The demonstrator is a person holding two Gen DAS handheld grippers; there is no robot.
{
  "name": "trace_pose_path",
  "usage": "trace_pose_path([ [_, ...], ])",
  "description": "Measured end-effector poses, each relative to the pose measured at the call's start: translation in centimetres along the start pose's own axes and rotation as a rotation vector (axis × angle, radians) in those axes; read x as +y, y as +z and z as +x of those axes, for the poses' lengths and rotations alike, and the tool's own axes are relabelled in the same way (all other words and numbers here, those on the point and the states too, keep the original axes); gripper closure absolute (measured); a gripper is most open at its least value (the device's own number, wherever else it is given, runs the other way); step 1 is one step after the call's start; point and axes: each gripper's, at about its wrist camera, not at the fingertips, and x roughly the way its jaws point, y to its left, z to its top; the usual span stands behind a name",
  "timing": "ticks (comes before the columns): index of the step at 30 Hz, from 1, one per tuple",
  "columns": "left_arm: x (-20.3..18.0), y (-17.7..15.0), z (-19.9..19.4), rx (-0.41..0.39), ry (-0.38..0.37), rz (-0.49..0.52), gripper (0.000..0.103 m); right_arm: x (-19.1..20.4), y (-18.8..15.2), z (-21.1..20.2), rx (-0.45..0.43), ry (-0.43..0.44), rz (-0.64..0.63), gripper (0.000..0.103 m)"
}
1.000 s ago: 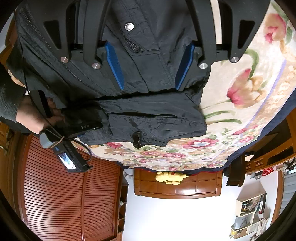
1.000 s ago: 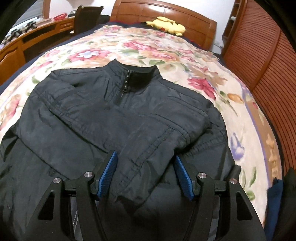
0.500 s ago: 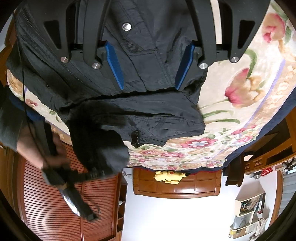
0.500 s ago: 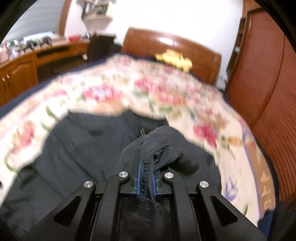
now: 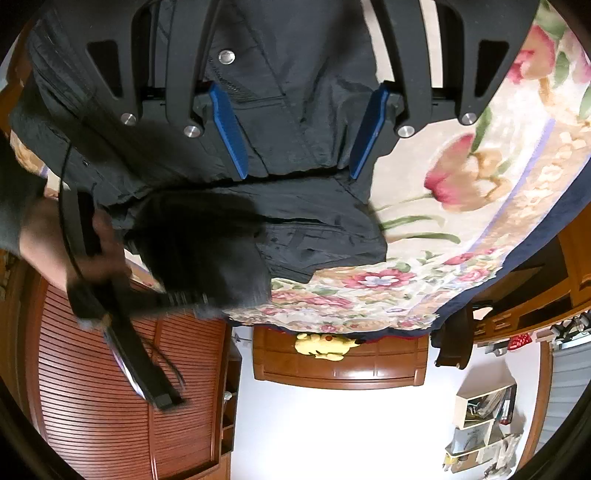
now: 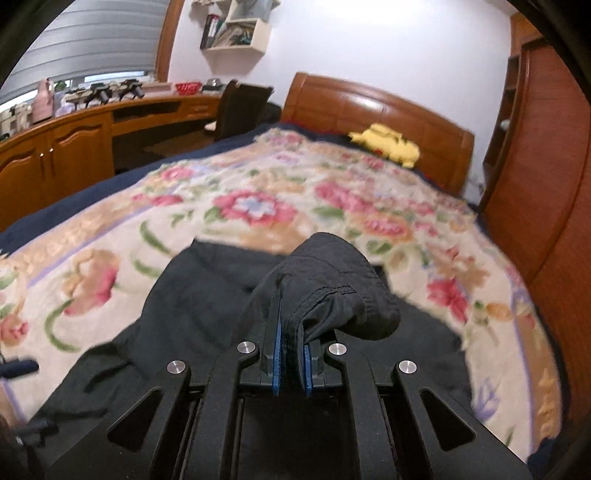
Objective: Fold large clothes
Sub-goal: 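Grasp the jacket side edge with the right gripper and lift it, then fold the lifted side edge over the jacket body and open the right gripper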
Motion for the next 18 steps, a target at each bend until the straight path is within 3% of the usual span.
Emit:
trace_pose_path([
  [8,1.0,0.0,-0.4,-0.01,0.013,-0.016,0.046,2.3,-6.1,0.7,0.108,0.106,0.05,0.096],
  [10,1.1,0.0,-0.5,-0.012,0.013,-0.018,0.046,3.0,-6.6,0.4,0.114,0.121,0.045,0.09],
  [14,1.2,0.1,-0.4,-0.014,0.014,-0.023,0.046,4.5,-7.4,-0.5,0.148,0.152,0.033,0.065],
  [18,1.2,0.1,-0.6,-0.023,0.021,-0.018,0.046,5.9,-8.3,-1.5,0.163,0.172,0.015,0.052],
])
